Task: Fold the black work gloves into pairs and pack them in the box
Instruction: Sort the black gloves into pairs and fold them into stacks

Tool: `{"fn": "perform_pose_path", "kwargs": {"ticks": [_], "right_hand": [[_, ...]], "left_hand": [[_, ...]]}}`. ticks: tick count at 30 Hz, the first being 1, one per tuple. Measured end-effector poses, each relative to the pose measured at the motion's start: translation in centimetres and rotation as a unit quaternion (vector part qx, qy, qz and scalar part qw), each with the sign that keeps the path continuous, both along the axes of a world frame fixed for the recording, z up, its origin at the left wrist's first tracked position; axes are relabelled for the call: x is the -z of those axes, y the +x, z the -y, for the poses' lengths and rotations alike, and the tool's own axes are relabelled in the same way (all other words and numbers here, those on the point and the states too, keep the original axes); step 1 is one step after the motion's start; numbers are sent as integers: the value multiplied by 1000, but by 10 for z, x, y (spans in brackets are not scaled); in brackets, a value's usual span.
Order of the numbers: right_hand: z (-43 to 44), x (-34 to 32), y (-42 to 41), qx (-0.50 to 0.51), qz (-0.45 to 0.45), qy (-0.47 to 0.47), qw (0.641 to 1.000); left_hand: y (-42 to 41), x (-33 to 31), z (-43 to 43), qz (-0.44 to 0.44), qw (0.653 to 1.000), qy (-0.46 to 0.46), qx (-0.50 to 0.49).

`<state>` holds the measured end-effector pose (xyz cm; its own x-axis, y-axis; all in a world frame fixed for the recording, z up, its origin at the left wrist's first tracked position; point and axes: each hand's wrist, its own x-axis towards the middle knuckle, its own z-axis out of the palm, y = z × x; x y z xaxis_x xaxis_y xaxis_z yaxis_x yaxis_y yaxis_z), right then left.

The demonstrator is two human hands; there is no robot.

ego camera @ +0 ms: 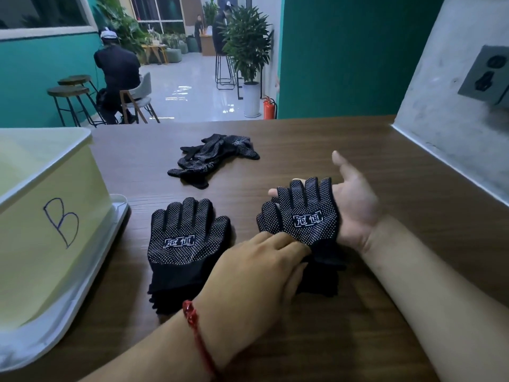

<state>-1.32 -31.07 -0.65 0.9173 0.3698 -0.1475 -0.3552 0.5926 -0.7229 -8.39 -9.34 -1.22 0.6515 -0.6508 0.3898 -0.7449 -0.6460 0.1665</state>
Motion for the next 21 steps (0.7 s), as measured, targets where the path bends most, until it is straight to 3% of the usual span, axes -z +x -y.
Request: {"fn": "perform_pose_path", "kwargs": {"ticks": [12, 21], "right_hand": [[-1, -4, 4, 38, -21, -8, 999], [10, 0, 18, 172, 59, -77, 980]], "left_hand": [[-2, 1, -1, -4, 1000, 12, -15], [-3, 5, 0, 4, 1000, 17, -18]]}}
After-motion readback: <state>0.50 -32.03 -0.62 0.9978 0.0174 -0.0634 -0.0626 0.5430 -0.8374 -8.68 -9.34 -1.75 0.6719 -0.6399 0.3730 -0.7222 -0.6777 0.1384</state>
